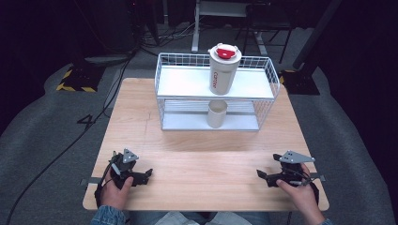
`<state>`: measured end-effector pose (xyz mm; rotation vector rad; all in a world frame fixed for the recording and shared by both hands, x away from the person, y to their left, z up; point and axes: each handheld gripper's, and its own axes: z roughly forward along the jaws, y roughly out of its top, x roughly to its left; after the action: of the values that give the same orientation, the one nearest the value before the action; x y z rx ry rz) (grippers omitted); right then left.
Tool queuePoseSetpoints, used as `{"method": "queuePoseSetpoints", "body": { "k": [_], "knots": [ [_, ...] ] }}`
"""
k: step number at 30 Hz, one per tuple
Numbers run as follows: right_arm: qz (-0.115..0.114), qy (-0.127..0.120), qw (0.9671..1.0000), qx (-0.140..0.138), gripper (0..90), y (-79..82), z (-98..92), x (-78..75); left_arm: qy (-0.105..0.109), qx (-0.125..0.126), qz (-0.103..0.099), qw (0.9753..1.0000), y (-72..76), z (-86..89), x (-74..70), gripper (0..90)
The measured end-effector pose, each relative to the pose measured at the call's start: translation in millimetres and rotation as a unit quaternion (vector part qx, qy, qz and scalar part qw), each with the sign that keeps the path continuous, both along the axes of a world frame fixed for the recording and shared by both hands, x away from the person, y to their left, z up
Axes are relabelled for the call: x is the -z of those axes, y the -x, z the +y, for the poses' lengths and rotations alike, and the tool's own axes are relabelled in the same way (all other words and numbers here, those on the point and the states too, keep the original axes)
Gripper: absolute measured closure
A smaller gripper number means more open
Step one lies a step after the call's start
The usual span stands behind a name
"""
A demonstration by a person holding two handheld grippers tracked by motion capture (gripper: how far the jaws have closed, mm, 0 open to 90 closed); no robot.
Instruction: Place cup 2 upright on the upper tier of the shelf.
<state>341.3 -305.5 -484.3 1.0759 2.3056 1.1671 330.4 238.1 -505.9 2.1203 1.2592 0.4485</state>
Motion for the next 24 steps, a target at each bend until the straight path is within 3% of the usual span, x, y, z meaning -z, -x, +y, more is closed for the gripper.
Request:
{"method": "queuePoseSetpoints", "body": {
  "k": [9,14,16,18,20,24],
  "knots": [
    [0.003,0.026,0.9997,-0.005,1.2,3.2,6.0,10.9,0.002,-0.003,0.0,1.0,0.0,-0.4,0.1,0.1],
    [0.016,0.033,0.9993,-0.005,1.2,3.7,10.9,18.4,0.002,-0.002,0.0,1.0,-0.6,-0.5,0.2,0.1],
    [0.027,0.047,0.9985,-0.006,1.8,3.8,12.5,20.7,0.001,-0.002,-0.001,1.0,-1.0,-0.6,0.2,0.2],
    [0.022,0.065,0.9976,-0.009,1.0,5.6,15.6,21.2,0.0,-0.002,0.0,1.0,-1.2,-0.6,0.1,0.1],
    [0.036,0.057,0.9977,-0.003,1.4,5.4,16.0,21.8,-0.001,-0.003,0.0,1.0,-1.4,-0.7,0.0,0.1],
    [0.036,0.057,0.9977,0.003,1.2,5.9,16.4,21.9,0.001,-0.006,0.0,1.0,-2.0,-1.5,0.1,0.1]
  ]
}}
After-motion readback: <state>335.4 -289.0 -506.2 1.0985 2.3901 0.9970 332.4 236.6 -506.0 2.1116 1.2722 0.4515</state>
